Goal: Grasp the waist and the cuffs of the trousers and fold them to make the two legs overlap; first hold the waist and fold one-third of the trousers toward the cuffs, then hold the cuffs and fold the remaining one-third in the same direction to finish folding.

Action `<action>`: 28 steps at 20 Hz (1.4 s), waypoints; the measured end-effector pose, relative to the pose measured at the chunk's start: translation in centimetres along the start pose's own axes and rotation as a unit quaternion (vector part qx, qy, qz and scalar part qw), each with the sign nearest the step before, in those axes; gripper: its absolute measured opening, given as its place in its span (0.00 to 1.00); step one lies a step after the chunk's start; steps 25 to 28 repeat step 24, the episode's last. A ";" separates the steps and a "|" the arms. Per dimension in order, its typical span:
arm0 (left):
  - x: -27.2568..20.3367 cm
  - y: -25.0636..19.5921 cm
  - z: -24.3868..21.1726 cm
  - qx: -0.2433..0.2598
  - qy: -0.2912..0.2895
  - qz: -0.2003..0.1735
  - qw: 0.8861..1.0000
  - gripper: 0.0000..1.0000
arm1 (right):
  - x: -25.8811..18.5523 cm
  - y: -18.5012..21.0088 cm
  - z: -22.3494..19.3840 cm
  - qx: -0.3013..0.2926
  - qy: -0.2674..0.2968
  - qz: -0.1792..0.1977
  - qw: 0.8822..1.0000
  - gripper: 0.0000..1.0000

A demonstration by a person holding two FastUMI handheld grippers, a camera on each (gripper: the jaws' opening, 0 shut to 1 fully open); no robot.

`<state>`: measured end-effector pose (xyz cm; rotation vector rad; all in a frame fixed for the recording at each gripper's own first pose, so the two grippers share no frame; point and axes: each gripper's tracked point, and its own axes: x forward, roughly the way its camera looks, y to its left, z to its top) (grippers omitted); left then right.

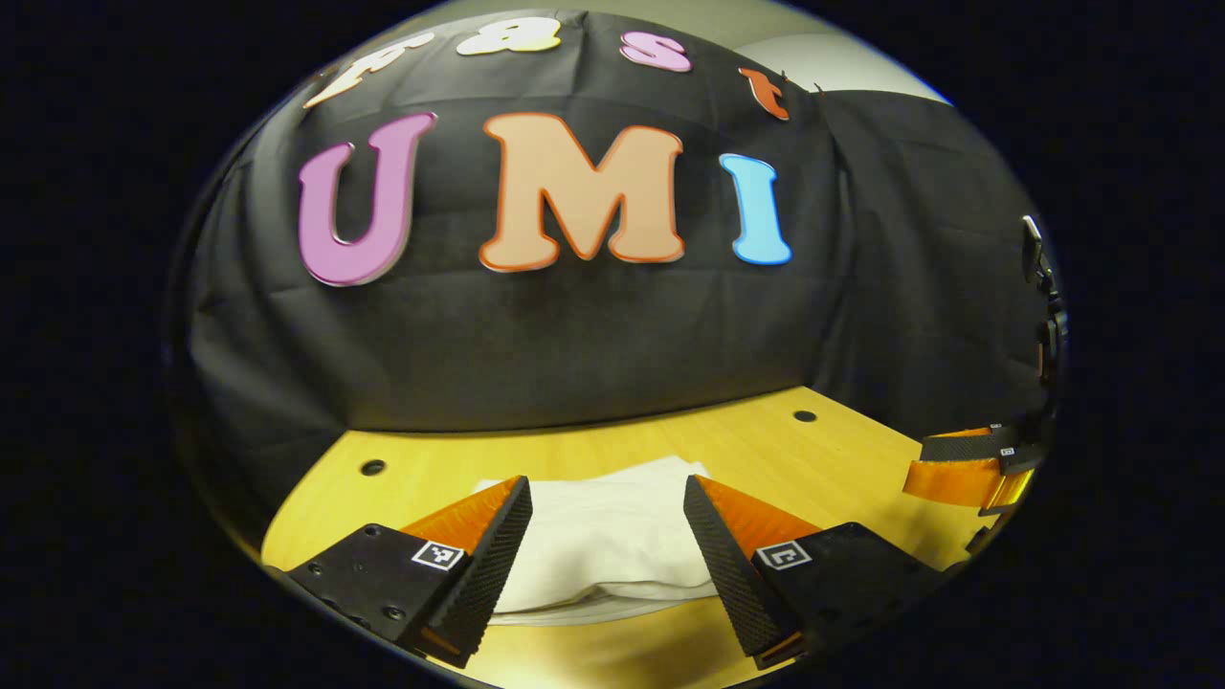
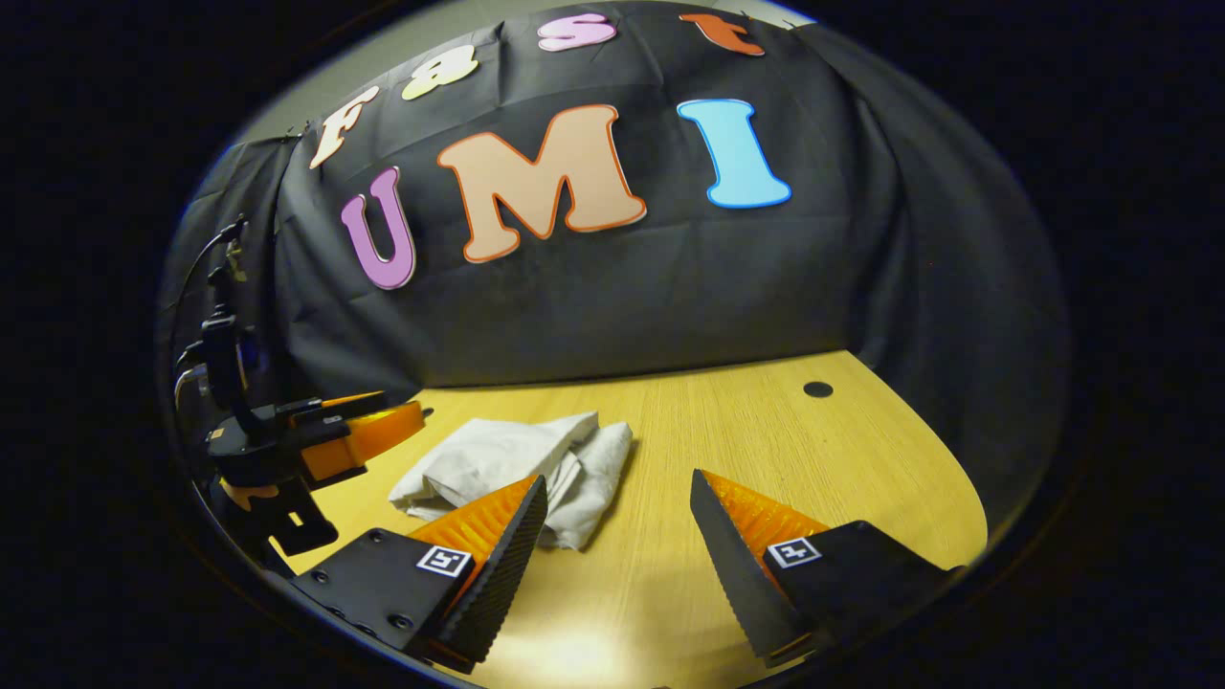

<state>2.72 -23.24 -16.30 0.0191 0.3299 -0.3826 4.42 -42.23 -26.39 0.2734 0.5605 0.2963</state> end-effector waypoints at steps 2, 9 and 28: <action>-2.4 3.5 1.5 0.006 -0.021 0.039 0.999 0.94 | 0.0 1.6 1.0 0.005 -0.022 -0.004 1.000 0.96; -7.2 9.4 4.8 0.030 -0.055 0.073 0.995 0.94 | -0.1 5.4 1.8 -0.008 -0.042 -0.004 0.999 0.96; -8.5 11.7 6.4 0.022 -0.085 0.064 0.994 0.94 | -1.3 9.0 6.6 -0.029 -0.109 -0.013 0.994 0.96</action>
